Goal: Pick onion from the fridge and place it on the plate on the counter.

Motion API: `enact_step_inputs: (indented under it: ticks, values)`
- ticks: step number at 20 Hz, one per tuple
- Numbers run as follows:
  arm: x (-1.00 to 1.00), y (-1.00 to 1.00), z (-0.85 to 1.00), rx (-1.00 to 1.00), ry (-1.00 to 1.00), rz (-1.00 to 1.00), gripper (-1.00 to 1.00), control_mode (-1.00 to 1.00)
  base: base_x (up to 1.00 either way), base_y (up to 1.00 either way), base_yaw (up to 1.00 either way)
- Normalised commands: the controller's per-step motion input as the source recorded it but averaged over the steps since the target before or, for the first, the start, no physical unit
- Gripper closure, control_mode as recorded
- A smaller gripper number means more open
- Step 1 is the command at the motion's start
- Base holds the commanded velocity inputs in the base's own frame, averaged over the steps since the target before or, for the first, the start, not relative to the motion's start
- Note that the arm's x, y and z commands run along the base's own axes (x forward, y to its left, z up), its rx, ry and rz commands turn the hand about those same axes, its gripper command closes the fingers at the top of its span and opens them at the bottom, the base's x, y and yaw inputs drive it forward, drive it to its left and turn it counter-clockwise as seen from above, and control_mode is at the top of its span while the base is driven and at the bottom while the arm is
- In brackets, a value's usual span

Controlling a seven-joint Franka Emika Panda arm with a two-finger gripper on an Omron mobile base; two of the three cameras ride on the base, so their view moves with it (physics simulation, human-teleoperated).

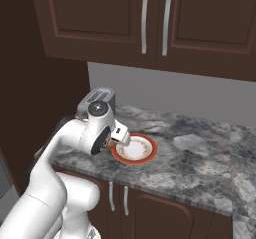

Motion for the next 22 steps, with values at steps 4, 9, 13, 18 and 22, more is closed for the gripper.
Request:
enact_step_inputs:
  ticks: [4,9,13,18,22]
  values:
    - [0.56,-0.54,-0.38,0.01,0.16,0.04,1.0,-1.0,0.0,0.0,0.0]
    - [0.5,-0.5,-0.44,0.01,0.13,0.04,1.0,-1.0,0.0,0.0,0.0]
    - [0.64,-0.3,-0.42,0.0,0.12,0.03,1.0,-1.0,0.0,0.0,0.0]
    - [0.66,-0.25,-0.42,0.0,0.11,0.02,1.0,-1.0,0.0,0.0,0.0]
    - [0.48,-0.24,-0.37,0.0,0.09,0.03,1.0,-1.0,0.0,0.0,0.0]
